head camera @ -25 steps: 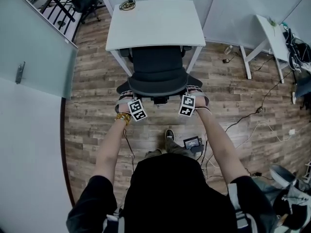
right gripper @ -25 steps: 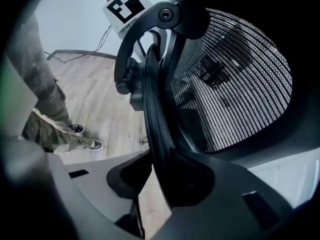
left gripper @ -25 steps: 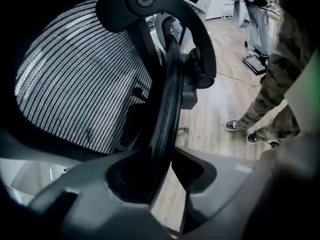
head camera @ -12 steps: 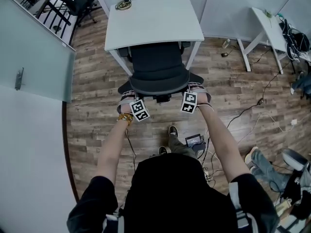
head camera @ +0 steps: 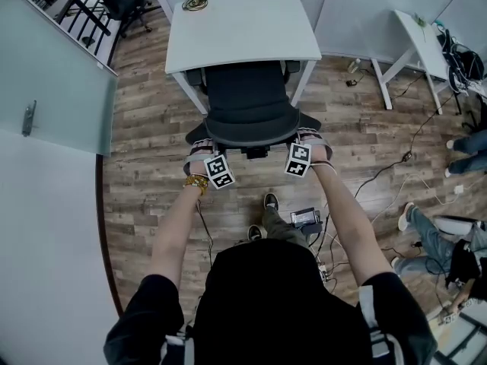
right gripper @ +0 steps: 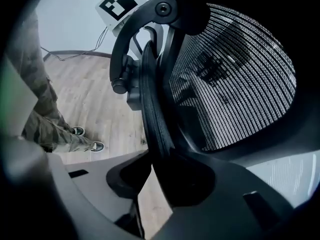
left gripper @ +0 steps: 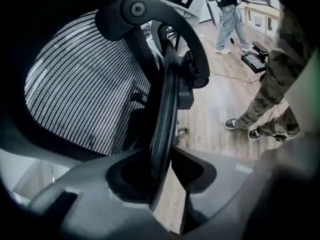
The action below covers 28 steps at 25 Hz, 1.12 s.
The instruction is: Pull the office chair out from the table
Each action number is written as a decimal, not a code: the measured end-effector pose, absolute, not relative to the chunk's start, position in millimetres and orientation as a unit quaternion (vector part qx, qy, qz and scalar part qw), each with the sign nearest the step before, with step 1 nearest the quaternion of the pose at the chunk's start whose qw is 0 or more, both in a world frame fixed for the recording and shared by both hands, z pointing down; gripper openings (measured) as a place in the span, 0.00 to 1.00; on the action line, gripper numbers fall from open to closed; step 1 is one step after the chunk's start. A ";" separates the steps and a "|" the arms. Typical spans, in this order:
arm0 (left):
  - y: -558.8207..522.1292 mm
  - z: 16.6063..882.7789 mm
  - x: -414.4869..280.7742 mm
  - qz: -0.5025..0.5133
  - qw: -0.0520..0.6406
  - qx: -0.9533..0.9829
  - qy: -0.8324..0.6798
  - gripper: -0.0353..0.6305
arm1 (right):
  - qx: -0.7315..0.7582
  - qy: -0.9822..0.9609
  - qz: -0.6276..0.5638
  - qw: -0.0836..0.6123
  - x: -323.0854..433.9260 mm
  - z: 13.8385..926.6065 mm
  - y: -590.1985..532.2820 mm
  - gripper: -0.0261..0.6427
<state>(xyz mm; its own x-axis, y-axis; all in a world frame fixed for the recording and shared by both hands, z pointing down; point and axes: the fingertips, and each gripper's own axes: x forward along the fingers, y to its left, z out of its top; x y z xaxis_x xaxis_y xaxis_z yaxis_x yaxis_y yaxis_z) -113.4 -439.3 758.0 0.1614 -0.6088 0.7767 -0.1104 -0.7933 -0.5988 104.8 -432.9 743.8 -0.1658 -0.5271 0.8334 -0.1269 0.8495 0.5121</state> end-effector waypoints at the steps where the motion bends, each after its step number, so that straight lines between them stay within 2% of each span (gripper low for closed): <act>1: -437.0 758.0 -114.3 -0.598 0.210 -0.733 0.246 0.28 | 0.220 -0.746 -0.165 0.607 103.9 743.7 -430.6 0.20; 28: -385.2 760.6 -134.5 -0.593 0.221 -0.736 0.241 0.28 | 0.231 -0.742 -0.159 0.609 82.4 747.5 -368.6 0.20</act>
<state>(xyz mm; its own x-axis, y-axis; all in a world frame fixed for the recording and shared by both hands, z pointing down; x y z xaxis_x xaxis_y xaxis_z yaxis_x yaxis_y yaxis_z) -134.5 -385.2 760.6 0.1812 -0.6167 0.7661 -0.0938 -0.7862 -0.6107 82.4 -368.6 747.5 -0.1525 -0.5363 0.8301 -0.1489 0.8428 0.5172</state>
